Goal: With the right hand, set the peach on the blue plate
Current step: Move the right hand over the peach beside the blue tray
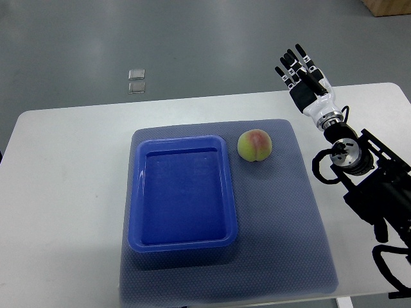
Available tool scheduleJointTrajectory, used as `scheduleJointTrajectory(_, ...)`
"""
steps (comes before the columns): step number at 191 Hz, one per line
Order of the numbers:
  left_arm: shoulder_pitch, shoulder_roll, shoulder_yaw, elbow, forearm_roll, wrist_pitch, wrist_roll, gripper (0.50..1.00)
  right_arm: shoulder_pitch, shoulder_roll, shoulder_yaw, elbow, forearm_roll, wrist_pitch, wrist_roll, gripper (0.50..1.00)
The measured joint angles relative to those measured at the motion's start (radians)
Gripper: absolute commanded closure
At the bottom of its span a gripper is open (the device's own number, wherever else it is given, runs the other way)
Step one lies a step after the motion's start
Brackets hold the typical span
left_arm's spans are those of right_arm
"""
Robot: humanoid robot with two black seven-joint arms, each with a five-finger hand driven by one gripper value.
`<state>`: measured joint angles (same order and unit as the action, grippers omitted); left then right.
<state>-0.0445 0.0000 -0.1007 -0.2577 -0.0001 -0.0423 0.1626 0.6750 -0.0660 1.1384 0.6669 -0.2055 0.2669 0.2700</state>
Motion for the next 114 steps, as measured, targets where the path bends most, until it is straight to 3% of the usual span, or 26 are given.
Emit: scheduleJointTrajectory(114, 0.000, 0.000, 0.000, -0.008, 0.000, -0.001, 0.000, 0.500, 0.061, -0.003, -0.045, 0.002, -0.047, -0.002, -0.010, 0.570)
